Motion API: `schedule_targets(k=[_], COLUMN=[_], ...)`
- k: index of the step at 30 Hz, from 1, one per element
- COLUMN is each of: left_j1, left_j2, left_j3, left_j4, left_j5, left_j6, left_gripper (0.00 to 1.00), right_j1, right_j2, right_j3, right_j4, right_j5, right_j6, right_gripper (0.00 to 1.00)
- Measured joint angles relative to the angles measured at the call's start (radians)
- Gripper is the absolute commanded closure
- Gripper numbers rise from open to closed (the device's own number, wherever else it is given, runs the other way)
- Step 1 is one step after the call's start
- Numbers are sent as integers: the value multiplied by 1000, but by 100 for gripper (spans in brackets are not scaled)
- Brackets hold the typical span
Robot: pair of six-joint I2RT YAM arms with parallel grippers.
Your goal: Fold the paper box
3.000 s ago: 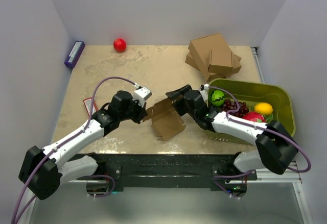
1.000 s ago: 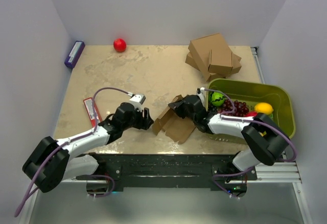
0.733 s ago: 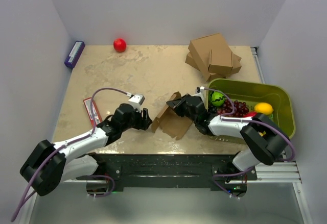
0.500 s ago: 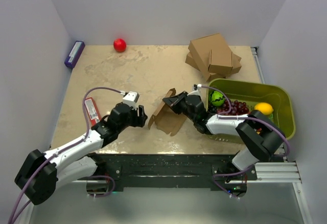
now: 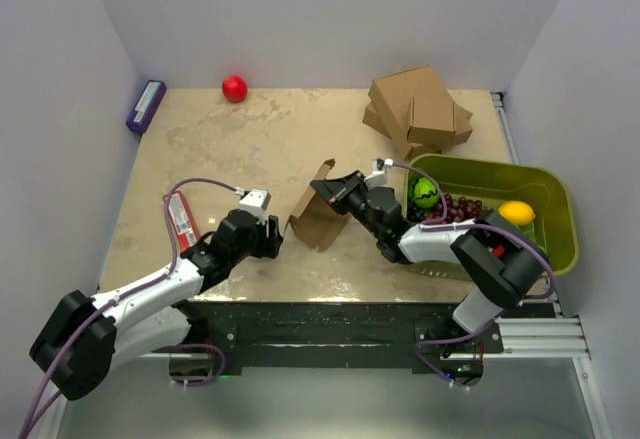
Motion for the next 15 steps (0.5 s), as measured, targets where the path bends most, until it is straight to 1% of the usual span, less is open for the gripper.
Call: schedule_targets(k=[7, 15], left_j1=[0, 0], left_j2=[-23, -185], left_j3=[-51, -112], left_j4=[37, 63], left_j5=[18, -5], left_j6=[0, -4], left_gripper=[37, 38], right_j1=[1, 1], right_j2=[24, 40], right_j3=[0, 21], right_j4=[41, 31], right_j5=[0, 3], right_j6=[-1, -10], right_gripper=[100, 100])
